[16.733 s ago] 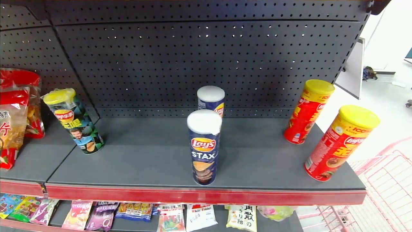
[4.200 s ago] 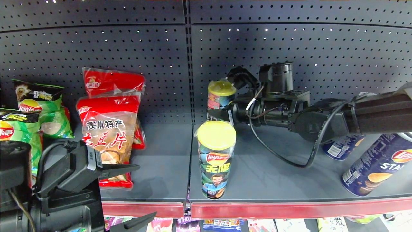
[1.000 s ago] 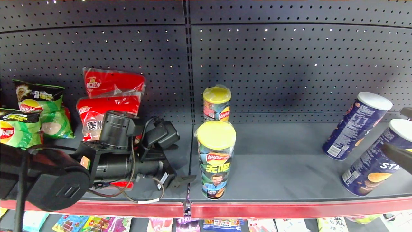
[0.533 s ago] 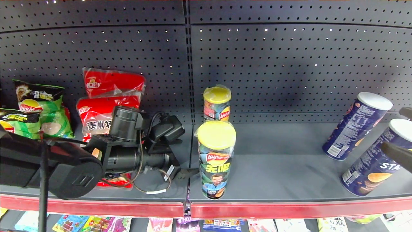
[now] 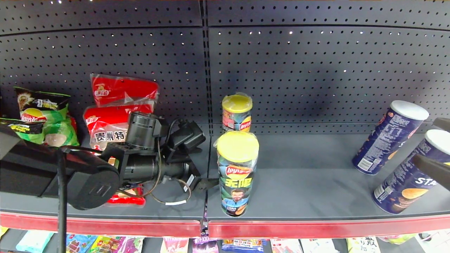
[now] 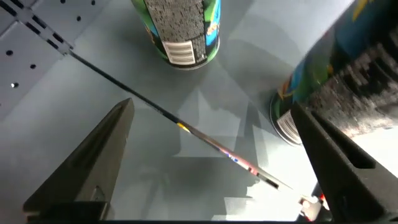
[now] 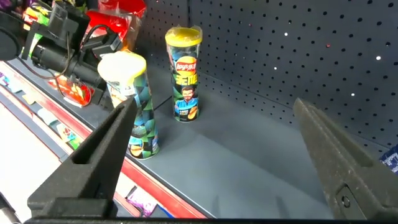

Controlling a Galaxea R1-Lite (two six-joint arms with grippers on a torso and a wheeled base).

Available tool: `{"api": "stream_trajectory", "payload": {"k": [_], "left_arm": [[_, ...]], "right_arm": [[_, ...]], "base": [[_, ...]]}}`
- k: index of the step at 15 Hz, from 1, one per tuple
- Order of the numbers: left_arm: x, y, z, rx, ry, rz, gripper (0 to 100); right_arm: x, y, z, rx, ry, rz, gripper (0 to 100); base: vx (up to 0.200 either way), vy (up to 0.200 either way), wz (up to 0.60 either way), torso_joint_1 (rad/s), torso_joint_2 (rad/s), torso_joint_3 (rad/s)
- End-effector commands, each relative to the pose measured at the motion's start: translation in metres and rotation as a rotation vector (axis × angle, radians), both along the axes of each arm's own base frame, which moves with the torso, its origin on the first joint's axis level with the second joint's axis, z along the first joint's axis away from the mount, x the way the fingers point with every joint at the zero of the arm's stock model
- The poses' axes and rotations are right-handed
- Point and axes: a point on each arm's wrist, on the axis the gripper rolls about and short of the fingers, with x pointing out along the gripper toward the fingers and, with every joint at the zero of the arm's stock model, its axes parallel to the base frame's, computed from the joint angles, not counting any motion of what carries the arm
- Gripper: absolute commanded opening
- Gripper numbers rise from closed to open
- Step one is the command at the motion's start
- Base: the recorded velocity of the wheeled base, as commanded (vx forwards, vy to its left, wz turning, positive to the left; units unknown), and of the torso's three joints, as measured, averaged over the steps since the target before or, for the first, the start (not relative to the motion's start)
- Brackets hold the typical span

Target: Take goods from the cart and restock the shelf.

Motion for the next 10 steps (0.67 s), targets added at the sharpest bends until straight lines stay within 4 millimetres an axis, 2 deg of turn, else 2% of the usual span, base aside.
{"api": "stream_trajectory", "payload": {"k": [1,5,8,10], "left_arm": [[0.001,0.000,-0.001,0.001,0.001,0.000,100],[0.001,0.000,-0.001,0.001,0.001,0.001,100],[-0.008,0.012,-0.006,0.017,0.026,0.020,100],[-0.011,0.012,-0.003,0.012,0.020,0.009,100]], "right_arm": [[0.001,0.001,0.000,0.001,0.005,0.000,100],[0.001,0.001,-0.001,0.002,0.009,0.000,100],[0.002,0.002,0.000,0.002,0.009,0.001,100],[0.002,0.002,0.001,0.002,0.008,0.001,100]], "base": [[0.000,0.000,0.00,0.000,0.00,0.000],[0.000,0.000,0.00,0.000,0.00,0.000],[0.000,0.000,0.00,0.000,0.00,0.000],[0.000,0.000,0.00,0.000,0.00,0.000]]}}
